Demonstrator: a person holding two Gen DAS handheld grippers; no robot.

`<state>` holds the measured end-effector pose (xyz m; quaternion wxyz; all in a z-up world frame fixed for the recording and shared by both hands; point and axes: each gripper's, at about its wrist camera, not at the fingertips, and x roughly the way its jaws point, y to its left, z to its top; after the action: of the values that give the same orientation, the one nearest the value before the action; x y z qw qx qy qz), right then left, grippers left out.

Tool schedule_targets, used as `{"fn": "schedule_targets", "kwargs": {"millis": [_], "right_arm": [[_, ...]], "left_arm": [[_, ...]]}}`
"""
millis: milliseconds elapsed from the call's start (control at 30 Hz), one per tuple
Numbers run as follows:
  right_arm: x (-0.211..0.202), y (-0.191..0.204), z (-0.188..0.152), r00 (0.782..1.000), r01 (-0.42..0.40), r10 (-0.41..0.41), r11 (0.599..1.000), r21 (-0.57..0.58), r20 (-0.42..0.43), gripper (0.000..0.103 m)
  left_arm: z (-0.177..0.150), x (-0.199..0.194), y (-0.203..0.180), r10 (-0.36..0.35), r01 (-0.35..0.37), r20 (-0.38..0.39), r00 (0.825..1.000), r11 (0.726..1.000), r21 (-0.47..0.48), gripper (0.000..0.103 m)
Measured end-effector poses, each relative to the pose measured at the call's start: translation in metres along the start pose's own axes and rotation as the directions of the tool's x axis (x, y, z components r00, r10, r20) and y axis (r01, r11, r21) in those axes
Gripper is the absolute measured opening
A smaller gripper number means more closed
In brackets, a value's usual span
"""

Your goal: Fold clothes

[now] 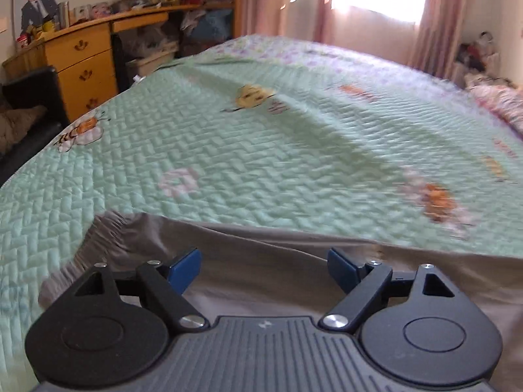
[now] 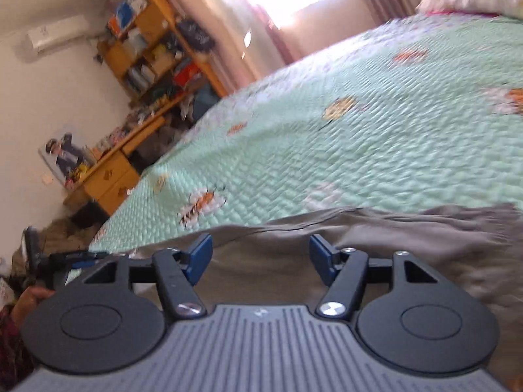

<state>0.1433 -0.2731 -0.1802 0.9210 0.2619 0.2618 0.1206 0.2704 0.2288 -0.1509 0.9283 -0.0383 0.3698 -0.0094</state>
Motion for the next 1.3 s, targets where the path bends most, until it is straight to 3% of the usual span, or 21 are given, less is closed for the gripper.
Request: {"fn": "schedule_targets", "kwargs": {"millis": [100,133,233,267,333,433,500,533,667,867,1000,1067,1100,1133,1300], "right_arm": [[0.0,-0.031,-0.008,0.992,0.094,-0.092,0.995,0.023,-0.089,0.072],[-0.001,-0.04,-0.011,0.988,0.113,-0.109,0.993,0.028,-0.113,0.063],[-0.03,-0.047,-0.012,1.0,0.006,-0.004,0.997,0.08,-0.024,0.063],[-0.048,-0.049,-0.013,0.998,-0.042,0.038,0.993,0.108,0.041,0.064],[-0.08,-0.053,-0.018,0.986,-0.065,0.039,0.985,0.158,0.164,0.07],[-0.115,-0.071,-0.032,0.971,0.017,-0.074,0.969,0.245,0.229,0.072],[-0.127,-0.083,-0.046,0.967,0.096,-0.161,0.949,0.3,0.199,0.073],[-0.127,-0.09,-0.053,0.97,0.095,-0.162,0.938,0.334,0.179,0.073],[-0.117,-0.109,-0.074,0.976,0.129,-0.191,0.894,0.43,0.106,0.072],[-0.086,-0.108,-0.066,0.982,0.06,-0.134,0.892,0.449,0.134,0.074],[-0.074,-0.114,-0.058,0.978,0.055,-0.14,0.889,0.455,0.156,0.074],[-0.071,-0.115,-0.056,0.977,0.073,-0.153,0.892,0.445,0.146,0.061],[-0.07,-0.117,-0.055,0.978,0.083,-0.159,0.892,0.444,0.137,0.041],[-0.071,-0.123,-0.057,0.98,0.083,-0.153,0.891,0.446,0.124,0.035],[-0.086,-0.111,-0.051,0.981,0.111,-0.152,0.95,0.291,0.121,0.03]], "left_arm": [[-0.025,-0.022,-0.047,-0.101,0.105,-0.045,0.994,0.991,0.084,0.091],[-0.035,-0.027,-0.064,-0.131,0.138,-0.064,0.989,0.984,0.113,0.091],[-0.062,-0.047,-0.107,-0.174,0.184,-0.084,0.981,0.974,0.13,0.09],[-0.07,-0.055,-0.119,-0.199,0.208,-0.086,0.976,0.97,0.123,0.09],[-0.083,-0.072,-0.138,-0.26,0.267,-0.081,0.962,0.959,0.097,0.09],[-0.101,-0.095,-0.166,-0.32,0.324,-0.063,0.945,0.942,0.082,0.091],[-0.112,-0.106,-0.184,-0.334,0.337,-0.053,0.941,0.939,0.073,0.092],[-0.116,-0.108,-0.19,-0.34,0.343,-0.055,0.939,0.937,0.071,0.092],[-0.125,-0.106,-0.211,-0.322,0.329,-0.086,0.943,0.942,0.074,0.094],[-0.133,-0.087,-0.216,-0.281,0.287,-0.142,0.949,0.957,0.029,0.094],[-0.133,-0.081,-0.219,-0.254,0.265,-0.163,0.953,0.963,0.047,0.094],[-0.133,-0.08,-0.221,-0.242,0.254,-0.17,0.955,0.966,0.054,0.094],[-0.133,-0.079,-0.222,-0.238,0.251,-0.173,0.956,0.967,0.055,0.094],[-0.133,-0.078,-0.223,-0.233,0.246,-0.177,0.956,0.968,0.057,0.094],[-0.135,-0.073,-0.232,-0.225,0.244,-0.201,0.953,0.967,0.074,0.094]]}}
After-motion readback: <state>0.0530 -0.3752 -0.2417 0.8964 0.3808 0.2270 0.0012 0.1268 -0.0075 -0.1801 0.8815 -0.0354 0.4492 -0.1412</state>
